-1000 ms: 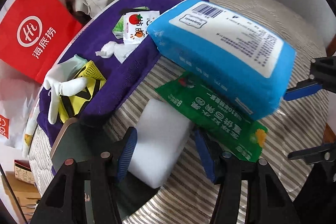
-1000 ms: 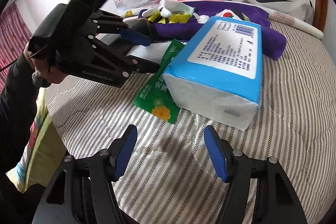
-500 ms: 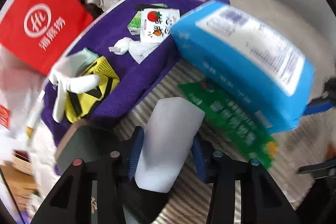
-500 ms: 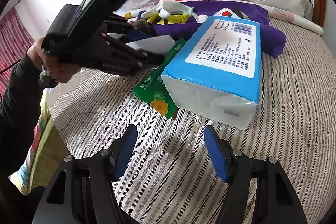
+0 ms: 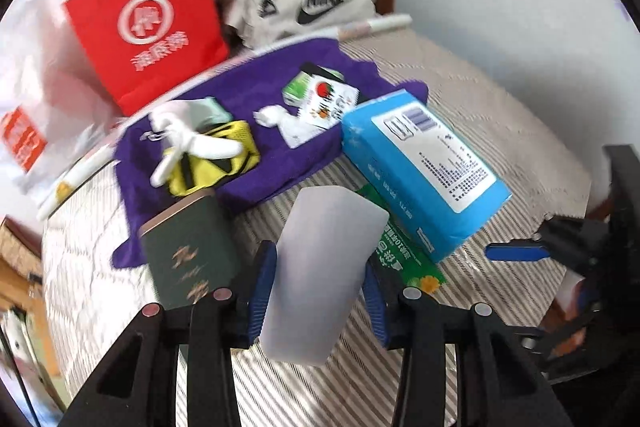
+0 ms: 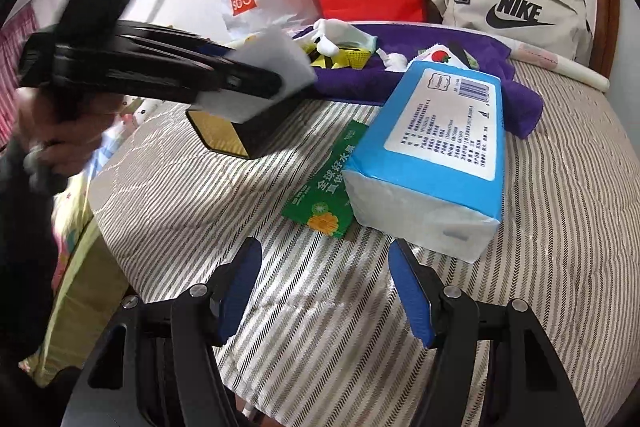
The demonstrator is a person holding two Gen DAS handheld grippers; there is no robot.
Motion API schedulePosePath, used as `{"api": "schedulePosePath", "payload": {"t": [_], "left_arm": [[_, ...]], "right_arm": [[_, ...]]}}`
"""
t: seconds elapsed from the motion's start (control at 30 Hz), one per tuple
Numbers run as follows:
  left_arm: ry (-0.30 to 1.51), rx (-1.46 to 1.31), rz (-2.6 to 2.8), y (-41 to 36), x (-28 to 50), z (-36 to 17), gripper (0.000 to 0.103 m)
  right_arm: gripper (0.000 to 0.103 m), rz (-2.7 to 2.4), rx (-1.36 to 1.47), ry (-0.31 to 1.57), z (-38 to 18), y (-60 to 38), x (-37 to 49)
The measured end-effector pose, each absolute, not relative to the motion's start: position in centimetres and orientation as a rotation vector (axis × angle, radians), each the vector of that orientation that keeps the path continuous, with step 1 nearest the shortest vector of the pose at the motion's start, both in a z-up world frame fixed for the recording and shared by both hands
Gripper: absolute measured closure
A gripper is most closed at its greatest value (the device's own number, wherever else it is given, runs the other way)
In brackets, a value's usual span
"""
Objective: Organize soft objects
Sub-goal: 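Reach the green snack packet with the right tool while the left tool holds the block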
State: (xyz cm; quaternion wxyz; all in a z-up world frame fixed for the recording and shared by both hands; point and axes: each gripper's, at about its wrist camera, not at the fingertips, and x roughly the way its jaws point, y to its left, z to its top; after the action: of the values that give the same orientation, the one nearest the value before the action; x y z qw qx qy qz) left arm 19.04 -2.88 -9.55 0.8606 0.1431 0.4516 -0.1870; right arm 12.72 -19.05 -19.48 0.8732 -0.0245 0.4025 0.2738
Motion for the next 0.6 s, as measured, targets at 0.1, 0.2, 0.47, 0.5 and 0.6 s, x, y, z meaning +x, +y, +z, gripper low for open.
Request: {"api": "schedulePosePath", "payload": {"t": [0.1, 0.2, 0.47, 0.5, 0.6], "left_arm": [[0.928, 0.247, -0.365, -1.3, 18.1, -8.7, 0.063], [0.905, 0.207, -0.331, 0.6, 16.9, -8.4, 0.062], [0.891, 0.129, -0.292, 4.1, 14.1, -9.6, 0.061], [0.892, 0.127, -0.289, 4.3, 13.9, -9.9, 0.061], [0.901, 0.092, -0.295, 5.4, 13.8, -10.8, 0.061]], "right_arm": [[0.037, 0.538, -0.012, 0.854, -20.0, -18.4, 13.0], [0.037, 0.533, 0.050, 0.871, -20.4, -18.1, 13.2], [0.037, 0.448, 0.111, 0.912, -21.5, -16.8, 14.3], [0.037, 0.439, 0.115, 0.918, -21.6, -16.7, 14.5], [0.037, 0.427, 0.114, 0.936, -21.7, -16.1, 14.9]]}}
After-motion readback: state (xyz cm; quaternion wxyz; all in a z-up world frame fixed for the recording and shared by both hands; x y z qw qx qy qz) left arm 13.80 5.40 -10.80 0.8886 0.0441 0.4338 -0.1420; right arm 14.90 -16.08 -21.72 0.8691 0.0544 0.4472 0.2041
